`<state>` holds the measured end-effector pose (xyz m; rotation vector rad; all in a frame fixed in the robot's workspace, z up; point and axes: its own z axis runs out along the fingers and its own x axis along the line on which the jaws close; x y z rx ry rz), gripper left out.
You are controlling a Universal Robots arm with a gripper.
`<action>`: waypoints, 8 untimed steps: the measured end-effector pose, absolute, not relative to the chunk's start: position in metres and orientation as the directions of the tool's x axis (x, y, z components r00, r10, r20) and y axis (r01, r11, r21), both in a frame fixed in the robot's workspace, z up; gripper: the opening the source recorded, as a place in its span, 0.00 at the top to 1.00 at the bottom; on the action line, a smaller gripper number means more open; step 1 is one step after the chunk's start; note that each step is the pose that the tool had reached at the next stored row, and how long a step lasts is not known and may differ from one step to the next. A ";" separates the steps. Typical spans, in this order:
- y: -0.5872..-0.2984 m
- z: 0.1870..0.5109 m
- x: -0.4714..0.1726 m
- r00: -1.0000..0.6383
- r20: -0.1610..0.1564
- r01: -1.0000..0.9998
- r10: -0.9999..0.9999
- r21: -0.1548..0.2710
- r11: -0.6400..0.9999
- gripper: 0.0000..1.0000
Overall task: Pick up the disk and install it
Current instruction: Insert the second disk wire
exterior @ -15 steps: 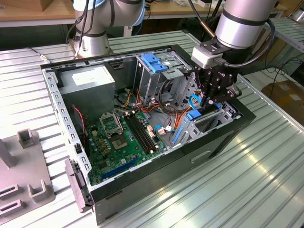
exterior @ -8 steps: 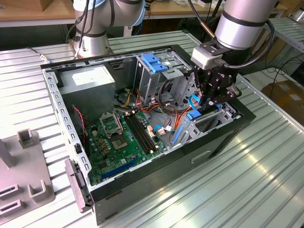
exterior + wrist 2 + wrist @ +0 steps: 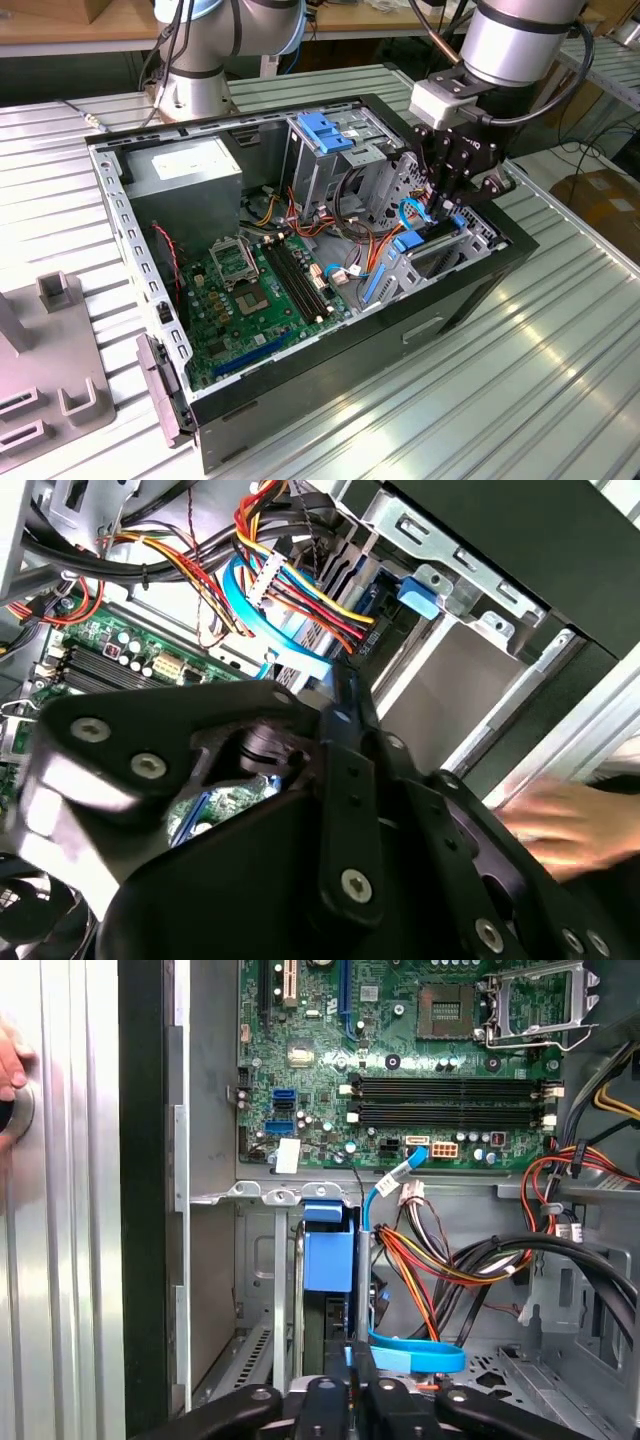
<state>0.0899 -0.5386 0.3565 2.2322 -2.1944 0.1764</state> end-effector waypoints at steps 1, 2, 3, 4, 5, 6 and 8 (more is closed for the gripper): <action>-0.539 0.357 0.090 0.014 0.085 -0.997 -0.996 -0.074 -0.020 0.89; -0.539 0.356 0.090 0.014 0.085 -0.997 -0.996 -0.074 -0.020 0.89; -0.539 0.357 0.090 0.014 0.085 -0.997 -0.996 -0.074 -0.020 0.89; -0.539 0.357 0.090 0.014 0.085 -0.997 -0.996 -0.074 -0.020 0.89; -0.539 0.357 0.090 0.014 0.085 -0.997 -0.996 -0.074 -0.020 0.89; -0.538 0.357 0.090 0.014 0.085 -0.997 -0.996 -0.074 -0.020 0.89; -0.538 0.357 0.090 0.014 0.085 -0.997 -0.996 -0.074 -0.020 0.89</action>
